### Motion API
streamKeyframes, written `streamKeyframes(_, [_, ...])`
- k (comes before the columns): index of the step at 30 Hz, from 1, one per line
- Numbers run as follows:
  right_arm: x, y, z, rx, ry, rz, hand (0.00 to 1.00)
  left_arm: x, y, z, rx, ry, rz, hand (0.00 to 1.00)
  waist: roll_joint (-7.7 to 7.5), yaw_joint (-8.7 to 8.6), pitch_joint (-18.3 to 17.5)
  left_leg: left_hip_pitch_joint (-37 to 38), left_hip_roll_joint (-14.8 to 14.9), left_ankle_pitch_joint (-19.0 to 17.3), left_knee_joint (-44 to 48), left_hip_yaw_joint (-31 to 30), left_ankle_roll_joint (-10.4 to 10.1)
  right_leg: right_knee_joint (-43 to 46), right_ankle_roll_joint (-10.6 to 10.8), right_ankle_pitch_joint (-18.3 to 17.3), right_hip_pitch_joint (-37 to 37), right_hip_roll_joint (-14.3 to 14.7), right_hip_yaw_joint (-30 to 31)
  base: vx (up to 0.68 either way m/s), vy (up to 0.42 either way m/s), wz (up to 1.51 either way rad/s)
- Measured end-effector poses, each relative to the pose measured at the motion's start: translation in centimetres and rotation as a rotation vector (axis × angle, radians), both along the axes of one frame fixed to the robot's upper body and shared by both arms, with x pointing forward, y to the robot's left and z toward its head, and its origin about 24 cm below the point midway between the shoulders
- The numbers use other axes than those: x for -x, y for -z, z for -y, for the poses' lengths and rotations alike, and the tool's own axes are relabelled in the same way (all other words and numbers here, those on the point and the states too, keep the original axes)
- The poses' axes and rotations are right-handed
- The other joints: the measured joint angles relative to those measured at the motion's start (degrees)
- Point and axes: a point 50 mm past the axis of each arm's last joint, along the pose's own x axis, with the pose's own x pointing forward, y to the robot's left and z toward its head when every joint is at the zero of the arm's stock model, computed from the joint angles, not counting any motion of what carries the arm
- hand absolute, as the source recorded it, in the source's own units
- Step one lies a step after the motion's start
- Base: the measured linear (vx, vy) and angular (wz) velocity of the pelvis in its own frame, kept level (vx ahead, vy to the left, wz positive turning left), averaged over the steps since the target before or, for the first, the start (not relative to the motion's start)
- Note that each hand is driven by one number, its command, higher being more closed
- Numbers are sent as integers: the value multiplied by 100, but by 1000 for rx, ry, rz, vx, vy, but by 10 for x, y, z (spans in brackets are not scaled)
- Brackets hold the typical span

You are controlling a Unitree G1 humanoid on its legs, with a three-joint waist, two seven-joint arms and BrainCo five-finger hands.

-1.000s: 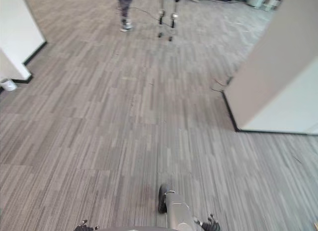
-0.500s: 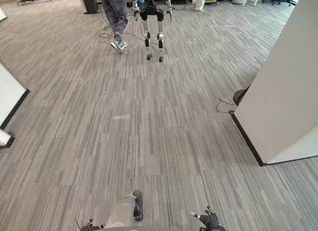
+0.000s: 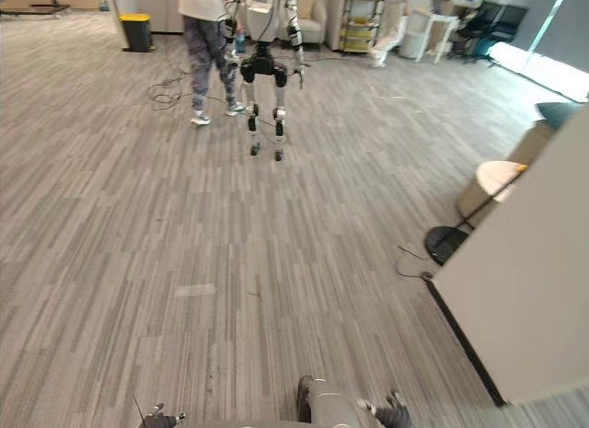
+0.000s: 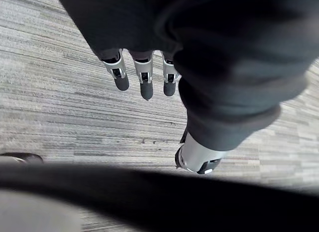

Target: Organize washtable

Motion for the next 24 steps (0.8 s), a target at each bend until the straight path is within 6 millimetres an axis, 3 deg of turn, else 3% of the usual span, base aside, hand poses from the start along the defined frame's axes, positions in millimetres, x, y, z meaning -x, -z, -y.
streamKeyframes(1, [-1,0,5,13,-28,-20,0,-2,0,4,13,-10,10,0,113,32,20,-222,146,308,698,-128,-119,113,-68,-232,136,-8,-106,808,-31,19])
streamKeyframes(2, [-4,0,7,19,-38,-18,0,-4,0,5,17,-30,17,0,136,42,91,-560,159,781,1552,-223,46,154,-97,-397,282,-5,-96,918,-89,-1])
streamKeyframes(3, [-5,-1,9,27,-43,-15,0,-8,0,6,24,-46,29,0,208,39,176,-1027,246,1651,2602,-265,123,56,-151,-530,564,30,-89,737,-39,-16])
streamKeyframes(4, [-6,-2,12,40,-64,-20,0,-3,0,6,25,-81,25,0,261,89,230,-1661,539,2307,3973,-280,94,-219,-246,-679,1008,107,27,719,-13,-26])
streamKeyframes(5, [-7,-2,14,46,-72,-21,0,-2,0,6,27,-91,25,0,313,93,246,-1926,708,2268,4504,-198,131,-341,-296,-735,1231,186,83,577,54,-51])
streamKeyframes(6, [-10,-2,12,54,-93,-24,0,1,0,3,18,-104,28,0,303,132,271,-2371,886,2133,5165,-124,305,-597,-373,-809,1712,276,269,562,49,-67])
streamKeyframes(7, [-10,-2,9,49,-101,-24,0,2,-1,0,8,-101,30,0,211,239,270,-2626,879,1995,5290,-131,333,-782,-378,-854,2047,254,471,784,105,-99])
streamKeyframes(8, [-12,-1,4,36,-97,-16,0,4,-2,-3,-7,-85,30,0,78,373,267,-2963,806,1805,5113,-123,271,-1068,-340,-914,2408,143,680,862,155,-112])
streamKeyframes(9, [-16,-1,-1,23,-95,-1,0,5,-3,-6,-19,-67,28,0,-43,402,253,-3308,811,1630,4674,-77,169,-1307,-194,-1048,2686,-17,810,700,156,-96])
streamKeyframes(11, [-22,-1,-5,13,-93,16,0,8,-3,-9,-27,-62,24,0,-110,380,271,-3647,909,1493,3839,3,112,-1475,47,-1275,2958,-206,922,463,154,-65])
streamKeyframes(12, [-24,-2,-4,12,-85,25,0,9,-3,-6,-22,-65,20,0,-69,372,292,-3737,1038,1498,2927,173,106,-1487,197,-1371,3213,-300,983,595,272,-53])
streamKeyframes(13, [-18,-1,-4,9,-66,14,0,9,-3,-7,-23,-62,19,0,-65,379,284,-3683,1033,1553,1882,323,105,-1450,410,-1503,3405,-434,985,593,306,-35])
streamKeyframes(14, [-13,-1,-3,8,-49,8,0,10,-2,-5,-20,-51,17,0,-14,384,239,-3620,1012,1719,1296,324,90,-1416,466,-1561,3458,-465,986,609,385,-29])
streamKeyframes(15, [-7,-2,4,25,-29,4,0,15,0,3,1,-41,3,0,186,410,105,-3626,951,2447,688,94,-4,-1284,588,-1716,3545,-448,1058,615,426,-9])
streamKeyframes(16, [-4,1,-4,2,-19,-11,0,19,-1,-8,-22,-35,-13,0,-54,323,25,-3612,629,2189,729,193,71,-1165,578,-1732,3525,-744,1159,731,512,22])
streamKeyframes(17, [-5,3,-15,-30,-16,-9,0,16,-3,-14,-39,-28,-7,0,-261,226,-110,-3591,330,2110,574,251,180,-930,499,-1499,3363,-933,1303,588,413,41])
streamKeyframes(19, [-3,4,-20,-48,6,-7,0,12,-4,-16,-47,-26,7,0,-374,245,-154,-3411,98,1880,602,378,344,-366,594,-1037,3170,-1112,1622,558,387,7])
streamKeyframes(20, [-4,3,-19,-47,8,-2,0,13,-3,-16,-44,-26,-1,0,-385,253,-113,-3187,3,1740,577,491,425,193,664,-731,3016,-1117,1725,572,401,-39])
streamKeyframes(21, [-6,2,-16,-45,-1,13,0,14,-3,-16,-43,-16,-6,0,-328,249,-13,-2744,-83,1557,461,726,524,1603,761,-211,2463,-1091,1992,393,292,-44])
streamKeyframes(24, [-8,0,-10,-22,-30,26,0,14,-2,-14,-42,38,-22,0,-271,208,33,-2045,-169,1470,62,951,512,2837,816,-281,1682,-1003,1737,218,187,-42])
